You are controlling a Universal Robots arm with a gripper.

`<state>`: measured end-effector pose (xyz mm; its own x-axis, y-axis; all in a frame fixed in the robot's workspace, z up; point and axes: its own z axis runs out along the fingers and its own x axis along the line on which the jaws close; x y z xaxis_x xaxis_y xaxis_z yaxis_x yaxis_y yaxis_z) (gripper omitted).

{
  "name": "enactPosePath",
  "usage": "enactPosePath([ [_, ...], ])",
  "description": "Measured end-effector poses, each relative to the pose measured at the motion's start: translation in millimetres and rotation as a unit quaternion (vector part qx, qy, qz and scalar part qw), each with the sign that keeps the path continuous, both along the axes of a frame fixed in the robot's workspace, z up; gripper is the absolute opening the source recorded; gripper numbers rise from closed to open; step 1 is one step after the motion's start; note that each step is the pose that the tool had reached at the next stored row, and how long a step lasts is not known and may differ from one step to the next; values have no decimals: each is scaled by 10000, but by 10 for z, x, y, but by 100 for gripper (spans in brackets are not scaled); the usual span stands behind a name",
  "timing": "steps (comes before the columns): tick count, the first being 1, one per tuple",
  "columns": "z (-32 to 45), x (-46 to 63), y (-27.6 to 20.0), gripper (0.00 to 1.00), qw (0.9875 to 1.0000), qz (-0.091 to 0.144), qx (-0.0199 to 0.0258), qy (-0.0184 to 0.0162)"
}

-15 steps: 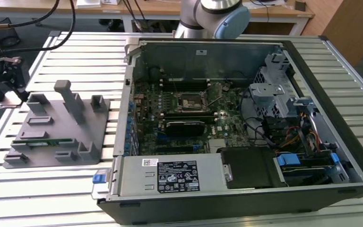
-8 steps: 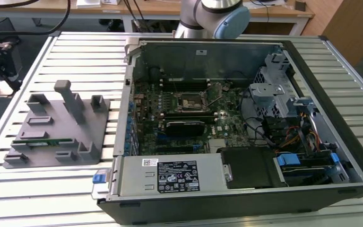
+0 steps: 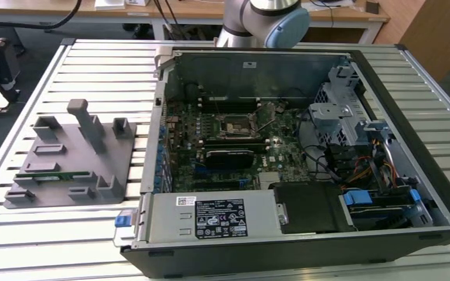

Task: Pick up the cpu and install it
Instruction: 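Pick up the cpu and move it towards the insertion slot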

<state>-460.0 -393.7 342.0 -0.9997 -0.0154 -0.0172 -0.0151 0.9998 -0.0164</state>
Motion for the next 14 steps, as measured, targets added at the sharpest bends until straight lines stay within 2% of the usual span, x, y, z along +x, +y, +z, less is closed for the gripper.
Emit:
enactPosePath([
  [14, 183, 0, 0, 53, 10000, 0, 0, 0],
])
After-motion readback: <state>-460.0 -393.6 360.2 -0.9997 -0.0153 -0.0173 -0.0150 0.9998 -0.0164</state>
